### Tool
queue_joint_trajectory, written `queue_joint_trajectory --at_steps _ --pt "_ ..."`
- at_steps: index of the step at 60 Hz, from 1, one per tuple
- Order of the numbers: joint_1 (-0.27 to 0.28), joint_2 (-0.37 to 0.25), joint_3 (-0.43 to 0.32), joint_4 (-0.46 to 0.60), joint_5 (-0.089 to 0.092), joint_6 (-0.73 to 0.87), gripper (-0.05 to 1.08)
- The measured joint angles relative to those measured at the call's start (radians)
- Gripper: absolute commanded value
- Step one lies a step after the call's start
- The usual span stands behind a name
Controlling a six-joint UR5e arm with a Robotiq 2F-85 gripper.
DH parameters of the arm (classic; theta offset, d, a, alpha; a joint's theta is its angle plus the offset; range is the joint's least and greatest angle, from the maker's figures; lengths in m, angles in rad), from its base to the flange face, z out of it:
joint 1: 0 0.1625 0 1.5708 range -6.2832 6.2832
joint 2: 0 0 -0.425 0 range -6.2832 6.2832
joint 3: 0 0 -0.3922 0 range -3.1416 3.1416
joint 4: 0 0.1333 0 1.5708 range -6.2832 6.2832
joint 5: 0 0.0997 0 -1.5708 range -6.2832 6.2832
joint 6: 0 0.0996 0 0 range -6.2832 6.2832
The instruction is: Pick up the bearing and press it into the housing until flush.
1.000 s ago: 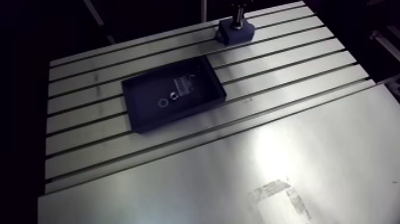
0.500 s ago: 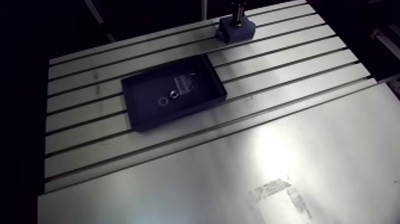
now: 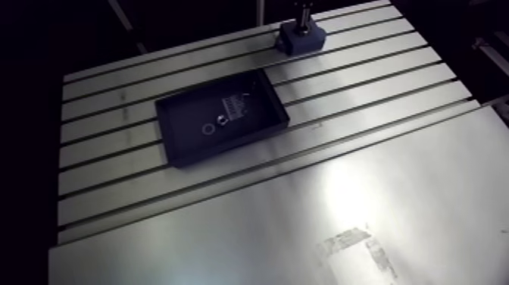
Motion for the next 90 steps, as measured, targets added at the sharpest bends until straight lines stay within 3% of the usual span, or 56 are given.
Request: queue_joint_trajectory --at_steps 90 --pt "0.001 -0.013 0.031 -0.029 0.000 0.002 1.02"
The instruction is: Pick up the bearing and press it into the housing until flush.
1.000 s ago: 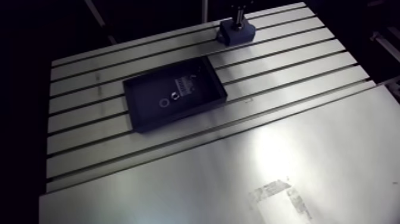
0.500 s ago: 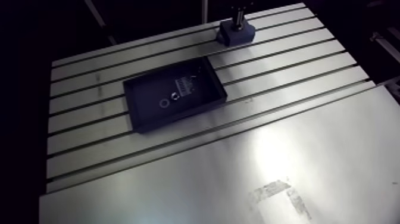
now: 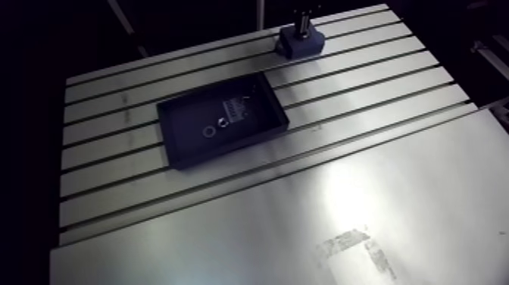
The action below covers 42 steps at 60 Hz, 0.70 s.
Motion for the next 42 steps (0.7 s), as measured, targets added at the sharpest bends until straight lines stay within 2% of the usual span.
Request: queue_joint_trajectory --at_steps 42 --pt "-0.004 -0.015 0.010 -0.003 -0.003 -0.002 1.02"
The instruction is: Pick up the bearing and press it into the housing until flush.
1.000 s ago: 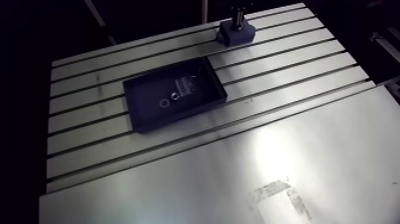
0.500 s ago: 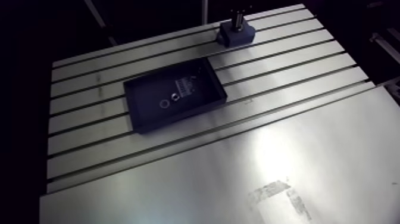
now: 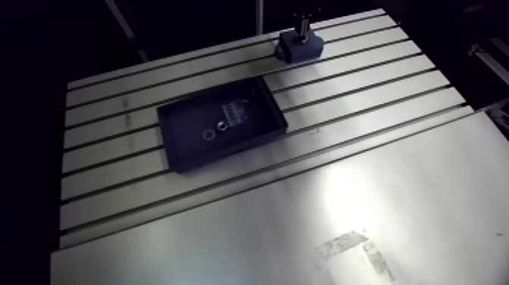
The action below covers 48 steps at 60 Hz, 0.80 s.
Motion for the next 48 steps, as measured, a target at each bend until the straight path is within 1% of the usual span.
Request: queue_joint_trajectory --at_steps 48 --pt "-0.002 -0.004 0.009 -0.004 -0.002 -0.006 1.02"
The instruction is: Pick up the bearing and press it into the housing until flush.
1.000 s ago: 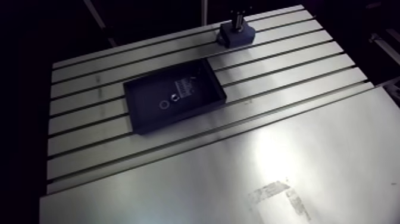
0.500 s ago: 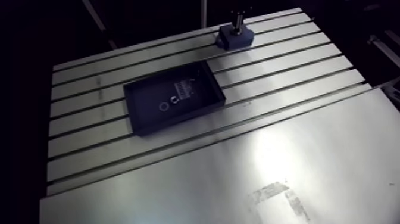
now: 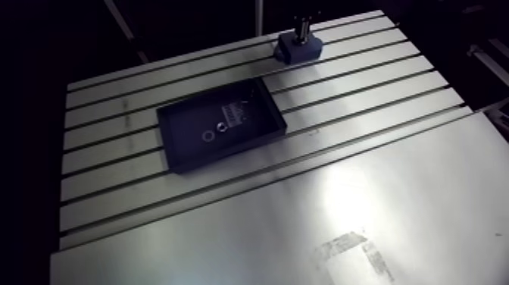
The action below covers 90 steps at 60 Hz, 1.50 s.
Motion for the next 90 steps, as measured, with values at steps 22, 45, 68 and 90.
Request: queue_joint_trajectory --at_steps 22,45,68,90 --pt "0.000 -0.001 0.004 -0.007 0.000 -0.001 1.02" --pt "-0.001 0.001 0.004 -0.010 0.000 -0.002 1.02" --pt "-0.001 0.003 0.002 -0.010 0.000 -0.002 1.02" --pt "-0.002 0.006 0.002 -0.011 0.000 -0.002 1.02"
